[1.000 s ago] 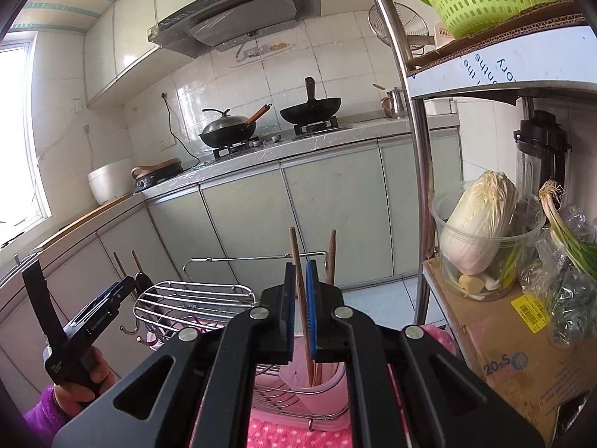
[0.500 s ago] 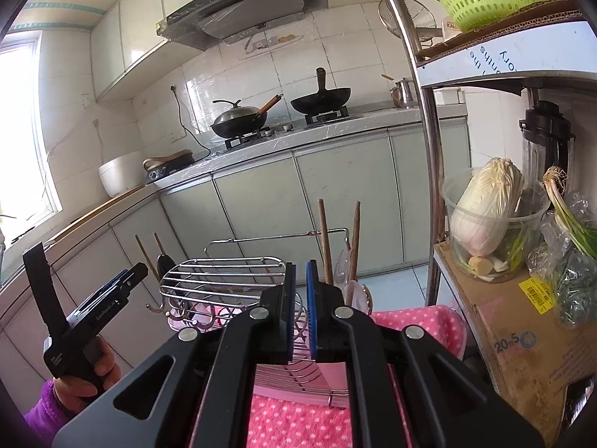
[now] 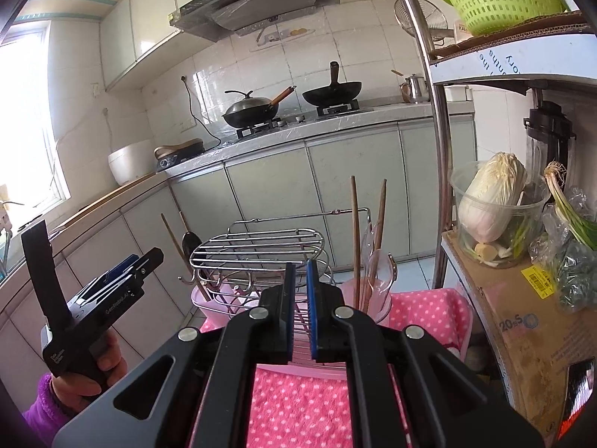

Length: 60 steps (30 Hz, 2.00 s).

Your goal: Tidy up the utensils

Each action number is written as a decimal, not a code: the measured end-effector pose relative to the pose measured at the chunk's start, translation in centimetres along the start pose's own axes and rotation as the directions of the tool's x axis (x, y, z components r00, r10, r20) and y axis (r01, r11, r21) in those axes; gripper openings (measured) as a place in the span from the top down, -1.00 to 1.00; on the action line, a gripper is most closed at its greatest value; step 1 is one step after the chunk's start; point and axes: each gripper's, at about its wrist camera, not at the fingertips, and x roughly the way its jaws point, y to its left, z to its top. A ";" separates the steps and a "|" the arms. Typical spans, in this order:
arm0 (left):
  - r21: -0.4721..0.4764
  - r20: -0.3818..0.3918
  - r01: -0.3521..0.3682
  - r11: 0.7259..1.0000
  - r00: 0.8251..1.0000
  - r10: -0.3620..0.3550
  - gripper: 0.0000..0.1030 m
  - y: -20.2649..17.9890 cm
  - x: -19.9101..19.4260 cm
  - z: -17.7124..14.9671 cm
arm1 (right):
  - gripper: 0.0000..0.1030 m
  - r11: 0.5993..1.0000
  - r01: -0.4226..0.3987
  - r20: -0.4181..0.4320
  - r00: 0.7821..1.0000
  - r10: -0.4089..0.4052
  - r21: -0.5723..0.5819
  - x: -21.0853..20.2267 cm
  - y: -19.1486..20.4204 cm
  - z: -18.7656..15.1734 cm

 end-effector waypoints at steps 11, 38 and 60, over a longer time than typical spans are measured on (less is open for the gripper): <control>-0.017 0.000 0.041 0.999 0.999 -0.041 -0.18 -0.3 -3.0 -0.3 | 0.55 1.000 0.005 -0.023 1.000 -0.004 0.011 -1.1 1.1 -1.5; -0.039 -0.012 0.117 0.992 0.993 -0.117 -0.78 0.5 -8.3 -1.9 | -0.46 0.999 0.037 -0.053 0.998 -0.039 -0.034 -1.3 3.5 -5.3; 0.003 -0.097 0.075 0.997 0.993 -0.074 -0.78 -1.0 -8.3 -5.0 | -0.50 0.984 0.121 -0.023 0.992 -0.125 -0.130 -2.8 5.3 -7.2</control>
